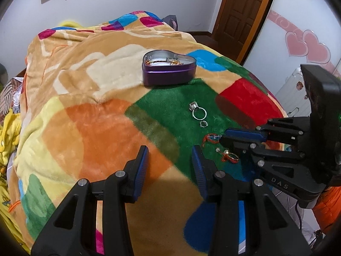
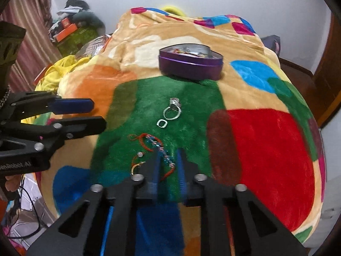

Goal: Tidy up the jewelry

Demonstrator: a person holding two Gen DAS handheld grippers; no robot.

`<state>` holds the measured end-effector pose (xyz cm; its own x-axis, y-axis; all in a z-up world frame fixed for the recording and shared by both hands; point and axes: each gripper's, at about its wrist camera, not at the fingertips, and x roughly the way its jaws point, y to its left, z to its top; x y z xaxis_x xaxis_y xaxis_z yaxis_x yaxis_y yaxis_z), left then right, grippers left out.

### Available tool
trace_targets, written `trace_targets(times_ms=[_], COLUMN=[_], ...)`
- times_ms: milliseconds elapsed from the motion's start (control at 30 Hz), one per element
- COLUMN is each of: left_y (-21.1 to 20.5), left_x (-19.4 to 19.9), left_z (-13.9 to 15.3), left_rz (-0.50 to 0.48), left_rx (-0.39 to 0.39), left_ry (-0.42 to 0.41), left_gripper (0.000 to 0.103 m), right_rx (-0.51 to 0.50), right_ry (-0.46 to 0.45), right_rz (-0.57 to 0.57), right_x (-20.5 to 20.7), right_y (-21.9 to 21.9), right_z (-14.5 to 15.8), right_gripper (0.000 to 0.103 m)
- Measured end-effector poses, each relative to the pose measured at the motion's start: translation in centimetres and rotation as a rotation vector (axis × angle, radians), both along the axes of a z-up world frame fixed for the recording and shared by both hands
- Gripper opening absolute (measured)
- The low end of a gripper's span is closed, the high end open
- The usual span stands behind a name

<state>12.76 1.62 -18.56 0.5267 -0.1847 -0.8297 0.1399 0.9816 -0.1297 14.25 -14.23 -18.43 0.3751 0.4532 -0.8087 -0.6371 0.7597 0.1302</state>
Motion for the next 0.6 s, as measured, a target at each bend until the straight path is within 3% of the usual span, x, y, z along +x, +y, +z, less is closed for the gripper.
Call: trace_targets(times_ms=[400,600], left_y=[-2.1,-3.9], left_x=[0.5,0.7], left_z=[0.6,0.1], left_rz=[-0.048,-0.091], left_rx=[-0.013,-0.014], left_ry=[-0.015,-0.002], left_gripper=[0.041,0.041], right_rx=[0.134,0.145], right_ry=[-0.124,-0.189], right_rz=[-0.086,-0.137], right_x=[0.1,0.2], right_y=[-2.5,-4.3], right_z=[5.3,7.1], right_gripper=[0.007,0.007])
